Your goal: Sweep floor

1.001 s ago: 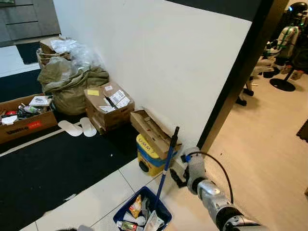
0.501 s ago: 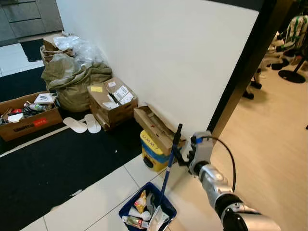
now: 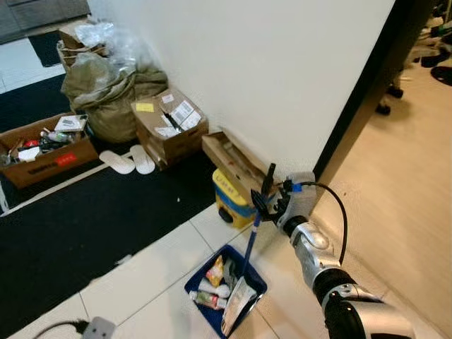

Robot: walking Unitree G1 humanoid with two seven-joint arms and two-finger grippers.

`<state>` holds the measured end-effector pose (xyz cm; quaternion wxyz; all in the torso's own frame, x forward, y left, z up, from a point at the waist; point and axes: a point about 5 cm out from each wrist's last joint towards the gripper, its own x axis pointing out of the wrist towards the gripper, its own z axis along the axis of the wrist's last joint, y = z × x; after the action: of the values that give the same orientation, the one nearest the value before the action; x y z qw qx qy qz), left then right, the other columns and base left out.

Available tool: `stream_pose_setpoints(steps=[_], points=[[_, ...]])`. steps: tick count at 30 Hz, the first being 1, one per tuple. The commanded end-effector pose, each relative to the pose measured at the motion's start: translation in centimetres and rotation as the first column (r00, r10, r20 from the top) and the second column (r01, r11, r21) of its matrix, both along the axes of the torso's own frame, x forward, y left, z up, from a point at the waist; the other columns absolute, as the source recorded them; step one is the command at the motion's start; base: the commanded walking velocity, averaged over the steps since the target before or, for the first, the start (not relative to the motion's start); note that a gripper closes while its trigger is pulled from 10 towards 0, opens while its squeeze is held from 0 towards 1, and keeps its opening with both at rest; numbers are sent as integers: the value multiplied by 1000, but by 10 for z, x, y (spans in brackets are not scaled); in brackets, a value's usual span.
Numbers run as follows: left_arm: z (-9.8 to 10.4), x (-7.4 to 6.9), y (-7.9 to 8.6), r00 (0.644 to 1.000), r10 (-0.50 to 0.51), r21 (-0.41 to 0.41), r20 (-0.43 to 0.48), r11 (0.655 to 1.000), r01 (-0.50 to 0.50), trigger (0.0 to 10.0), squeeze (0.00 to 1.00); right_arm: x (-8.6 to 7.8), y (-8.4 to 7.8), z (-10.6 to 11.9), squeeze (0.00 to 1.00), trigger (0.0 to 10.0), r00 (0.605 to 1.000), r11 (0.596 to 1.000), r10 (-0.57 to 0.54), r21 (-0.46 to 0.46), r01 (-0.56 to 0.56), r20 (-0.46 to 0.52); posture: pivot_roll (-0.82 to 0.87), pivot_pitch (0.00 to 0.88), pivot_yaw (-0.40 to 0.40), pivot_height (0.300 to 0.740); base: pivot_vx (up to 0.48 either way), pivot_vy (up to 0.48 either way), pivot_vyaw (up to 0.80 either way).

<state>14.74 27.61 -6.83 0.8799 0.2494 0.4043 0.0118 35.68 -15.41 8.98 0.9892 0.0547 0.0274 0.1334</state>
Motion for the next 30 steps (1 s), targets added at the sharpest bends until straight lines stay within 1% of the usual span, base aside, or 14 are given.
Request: stream_pose_setpoints(steps=[1,3,4,5,8,9,13,14,16,19,22,25,27,30], points=[[5,0,8,999,17,19,32,1000,-17,10000,0,3,0,8,0,10000,999,1000,-12,15,12,38,142,261,42,740,0,0,0],[13,9,14,996,14,36,90,999,-17,10000,0,8,-2,17,0,10000,997,999,-30,26,28,72,147,271,44,740,0,0,0],[13,9,14,996,14,36,90,999,-17,10000,0,8,-2,17,0,10000,997,999,-30,26,28,72,147,271,44,740,0,0,0],[16,13,15,994,11,38,112,999,-15,10000,0,10,-3,23,0,10000,995,999,-33,20,31,96,146,276,45,740,0,0,0],[17,13,12,990,1,31,138,1000,-5,10000,0,14,-4,34,0,10000,989,999,-31,14,29,147,153,296,44,740,0,0,0],[17,13,12,990,1,31,138,1000,-5,10000,0,14,-4,34,0,10000,989,999,-31,14,29,147,153,296,44,740,0,0,0],[14,7,6,989,-14,15,144,1000,12,10000,0,16,-3,39,0,10000,986,1000,-14,-2,14,167,165,317,47,740,0,0,0],[11,1,3,989,-26,7,145,1000,25,10000,0,17,-1,41,0,10000,985,1000,2,-20,2,174,174,328,48,740,0,0,0],[11,-1,2,989,-31,6,145,1000,31,10000,0,17,0,42,0,10000,984,1000,8,-29,-3,176,174,328,48,740,0,0,0],[10,-9,3,988,-42,4,149,999,42,10000,0,20,0,47,0,10000,982,998,21,-59,-11,188,197,353,52,740,0,0,0],[11,-11,3,987,-44,4,152,999,43,10000,0,20,0,48,0,10000,981,998,21,-64,-9,191,197,353,52,740,0,0,0],[13,-17,7,986,-49,7,158,999,49,10000,0,25,-5,57,0,10000,978,995,11,-97,10,210,218,373,59,740,0,0,0],[14,-20,9,986,-53,8,161,999,53,10000,0,28,-8,64,0,10000,975,995,1,-95,21,221,221,377,62,740,0,0,0],[14,-20,9,985,-57,7,164,998,56,10000,0,29,-9,68,0,10000,974,996,-2,-90,23,227,222,380,62,740,0,0,0]])
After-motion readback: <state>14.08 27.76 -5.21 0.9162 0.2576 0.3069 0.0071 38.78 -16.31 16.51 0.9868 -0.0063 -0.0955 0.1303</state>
